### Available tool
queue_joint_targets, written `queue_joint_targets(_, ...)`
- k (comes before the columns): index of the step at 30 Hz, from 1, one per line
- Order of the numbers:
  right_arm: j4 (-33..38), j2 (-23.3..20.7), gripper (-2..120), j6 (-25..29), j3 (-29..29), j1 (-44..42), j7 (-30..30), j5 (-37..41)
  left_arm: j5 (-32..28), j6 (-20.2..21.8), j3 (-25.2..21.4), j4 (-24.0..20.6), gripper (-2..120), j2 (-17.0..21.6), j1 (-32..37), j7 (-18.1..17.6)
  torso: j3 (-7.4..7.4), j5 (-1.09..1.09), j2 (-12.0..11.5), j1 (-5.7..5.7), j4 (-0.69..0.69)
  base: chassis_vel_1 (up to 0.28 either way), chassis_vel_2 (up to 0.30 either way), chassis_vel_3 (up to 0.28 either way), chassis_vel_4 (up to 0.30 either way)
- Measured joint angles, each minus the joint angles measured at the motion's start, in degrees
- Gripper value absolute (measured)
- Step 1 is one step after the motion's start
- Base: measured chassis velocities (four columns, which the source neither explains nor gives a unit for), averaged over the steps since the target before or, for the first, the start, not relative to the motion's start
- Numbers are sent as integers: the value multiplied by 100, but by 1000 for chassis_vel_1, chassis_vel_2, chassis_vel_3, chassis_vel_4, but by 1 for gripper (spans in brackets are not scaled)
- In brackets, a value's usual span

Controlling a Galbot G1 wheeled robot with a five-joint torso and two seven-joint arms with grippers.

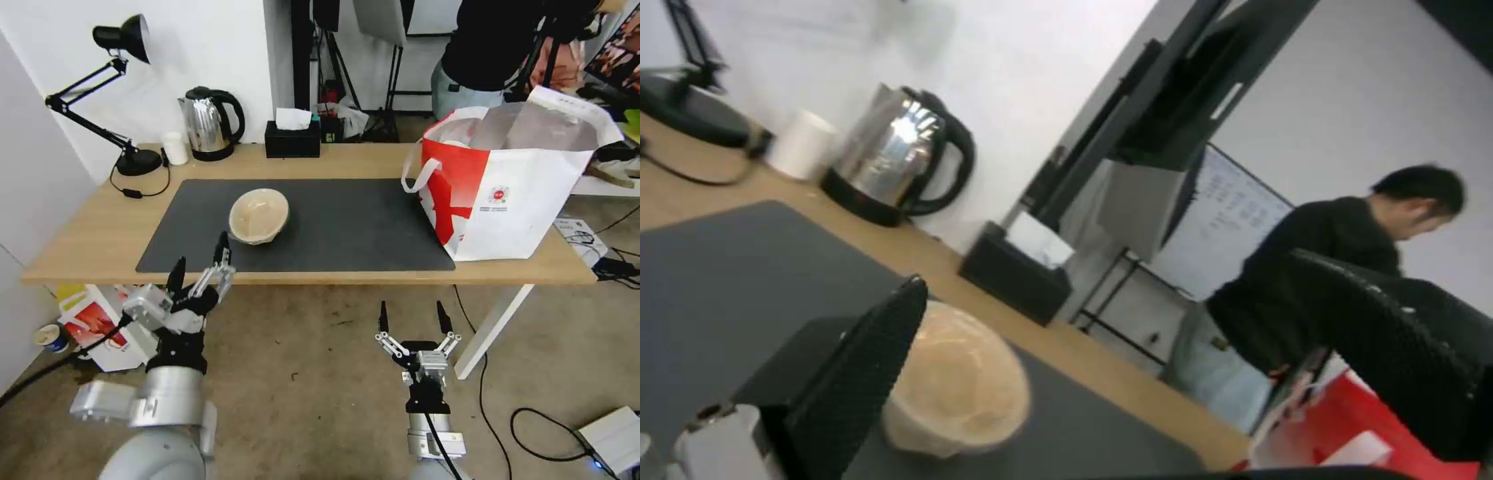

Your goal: Pick up the trash from the table and place it into the takeout bag.

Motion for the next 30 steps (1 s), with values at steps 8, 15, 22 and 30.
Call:
queue_joint_targets(8, 0, 0, 100, 0, 0, 0, 0, 0, -1143, 73, -140, 50, 100, 640, -721, -126, 0, 1, 0, 0, -2, 0, 0, 0, 0)
queue_joint_targets(15, 0, 0, 100, 0, 0, 0, 0, 0, -1310, 89, -154, 63, 100, 709, -814, -143, 0, 0, 0, 0, 2, 0, 0, 0, 0)
queue_joint_targets(22, 0, 0, 100, 0, 0, 0, 0, 0, -2044, 210, -247, 215, 100, 896, -1282, -195, 0, 0, 0, 0, 0, 0, 0, 0, 0)
queue_joint_targets(30, 0, 0, 100, 0, 0, 0, 0, 0, -3389, 434, -427, 498, 100, 1226, -2134, -290, 0, 1, 0, 0, -1, 0, 0, 0, 0)
